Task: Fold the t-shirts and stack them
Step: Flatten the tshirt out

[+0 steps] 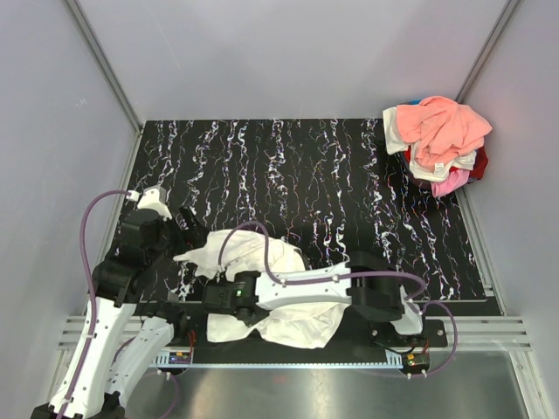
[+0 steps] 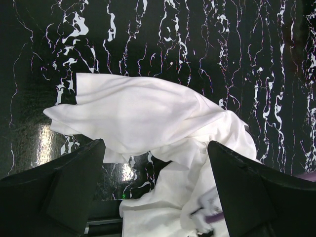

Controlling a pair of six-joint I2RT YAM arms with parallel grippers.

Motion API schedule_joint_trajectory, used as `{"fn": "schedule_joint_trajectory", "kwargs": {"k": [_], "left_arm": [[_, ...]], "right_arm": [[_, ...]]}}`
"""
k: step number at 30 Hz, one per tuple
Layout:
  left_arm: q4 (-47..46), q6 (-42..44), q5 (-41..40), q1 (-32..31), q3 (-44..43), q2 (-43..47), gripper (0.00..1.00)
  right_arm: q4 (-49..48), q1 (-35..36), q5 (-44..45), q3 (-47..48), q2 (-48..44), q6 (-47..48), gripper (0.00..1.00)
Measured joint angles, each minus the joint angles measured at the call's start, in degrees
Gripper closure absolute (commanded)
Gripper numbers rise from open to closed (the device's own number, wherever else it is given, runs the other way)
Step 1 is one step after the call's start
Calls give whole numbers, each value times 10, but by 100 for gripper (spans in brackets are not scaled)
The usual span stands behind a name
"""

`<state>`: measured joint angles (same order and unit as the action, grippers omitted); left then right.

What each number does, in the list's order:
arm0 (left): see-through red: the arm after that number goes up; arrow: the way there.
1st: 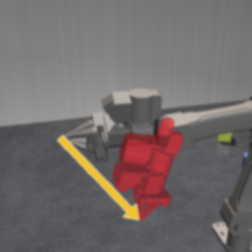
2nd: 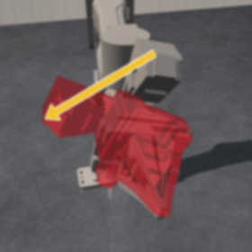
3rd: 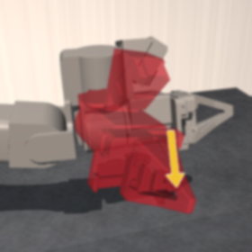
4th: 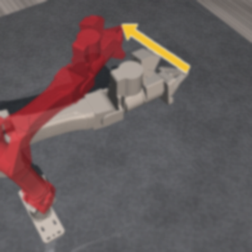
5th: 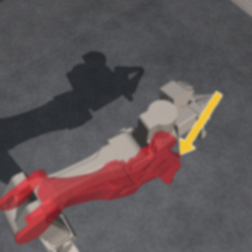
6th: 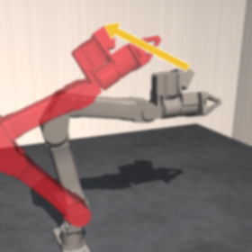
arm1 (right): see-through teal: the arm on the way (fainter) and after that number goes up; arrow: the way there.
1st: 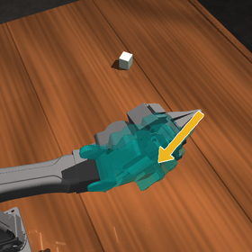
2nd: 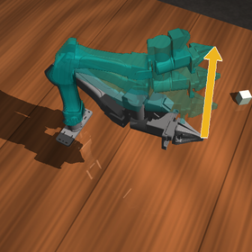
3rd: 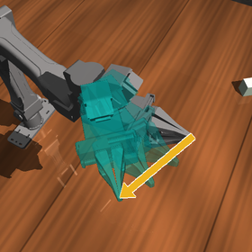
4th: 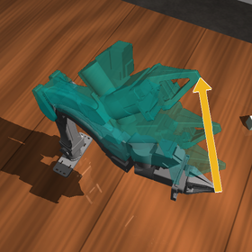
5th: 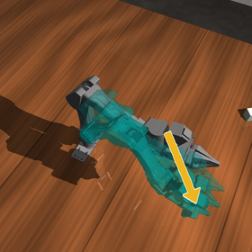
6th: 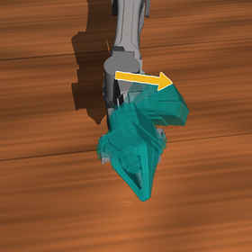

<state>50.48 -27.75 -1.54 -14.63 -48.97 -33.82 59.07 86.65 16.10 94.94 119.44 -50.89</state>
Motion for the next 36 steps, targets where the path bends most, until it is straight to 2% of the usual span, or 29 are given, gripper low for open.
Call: {"fn": "schedule_joint_trajectory", "kwargs": {"k": [3,7,9,13,17,23,25,28,31,36], "left_arm": [[0,0,0,0,0,-2,9],[0,-3,-1,0,0,-7,11],[1,-4,-3,0,0,-9,12],[0,-7,-4,0,0,-25,14],[-3,-10,-2,-2,0,-73,15],[-12,-26,-3,-24,0,-134,16],[-16,-31,-3,-29,0,-139,20],[-35,-43,-4,-37,11,-145,29],[-54,-61,-5,-63,42,-151,32],[-73,-115,-21,-150,90,-169,35]], "right_arm": [[33,-1,30,-16,-59,-5,100],[65,-29,55,-75,-205,-5,100],[81,-82,70,-113,-300,-5,100],[118,-254,123,-161,-483,-3,100],[160,-361,190,-142,-583,8,100],[177,-458,299,-67,-582,33,100],[178,-495,314,-65,-573,62,100],[173,-552,309,-76,-555,113,100],[157,-607,297,-101,-536,161,100],[111,-699,242,-122,-488,225,100]]}}
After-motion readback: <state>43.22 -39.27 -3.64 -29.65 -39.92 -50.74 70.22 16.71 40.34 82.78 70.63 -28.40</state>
